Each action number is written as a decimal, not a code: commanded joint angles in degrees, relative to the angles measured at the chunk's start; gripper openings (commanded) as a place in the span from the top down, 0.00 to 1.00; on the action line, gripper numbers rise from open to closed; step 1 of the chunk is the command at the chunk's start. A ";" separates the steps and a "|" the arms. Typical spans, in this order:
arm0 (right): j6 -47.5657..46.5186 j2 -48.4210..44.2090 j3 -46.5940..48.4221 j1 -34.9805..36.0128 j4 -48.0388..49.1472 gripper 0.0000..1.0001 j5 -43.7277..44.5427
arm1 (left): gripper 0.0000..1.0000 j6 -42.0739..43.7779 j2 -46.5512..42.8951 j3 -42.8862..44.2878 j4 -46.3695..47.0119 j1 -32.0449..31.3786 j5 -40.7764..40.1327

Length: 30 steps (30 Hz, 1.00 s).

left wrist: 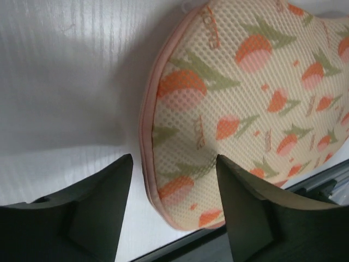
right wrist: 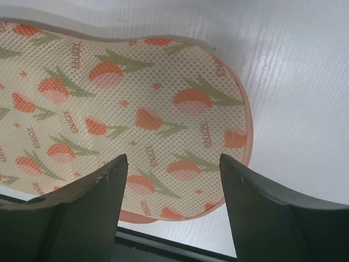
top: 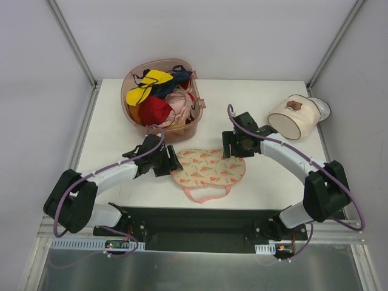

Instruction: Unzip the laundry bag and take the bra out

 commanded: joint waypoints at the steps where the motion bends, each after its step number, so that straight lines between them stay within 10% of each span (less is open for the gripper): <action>1: -0.85 -2.74 2.16 0.18 -1.65 0.29 1.31 | 0.46 -0.46 4.07 2.62 6.34 -0.26 0.13; 8: -2.09 -3.71 4.35 0.18 -1.92 0.28 -5.27 | 1.00 3.85 3.11 4.39 6.43 -0.26 4.88; 30: -12.37 -3.36 9.98 6.50 4.23 0.27 -20.58 | 1.00 21.60 -21.76 -0.71 6.69 -0.43 6.81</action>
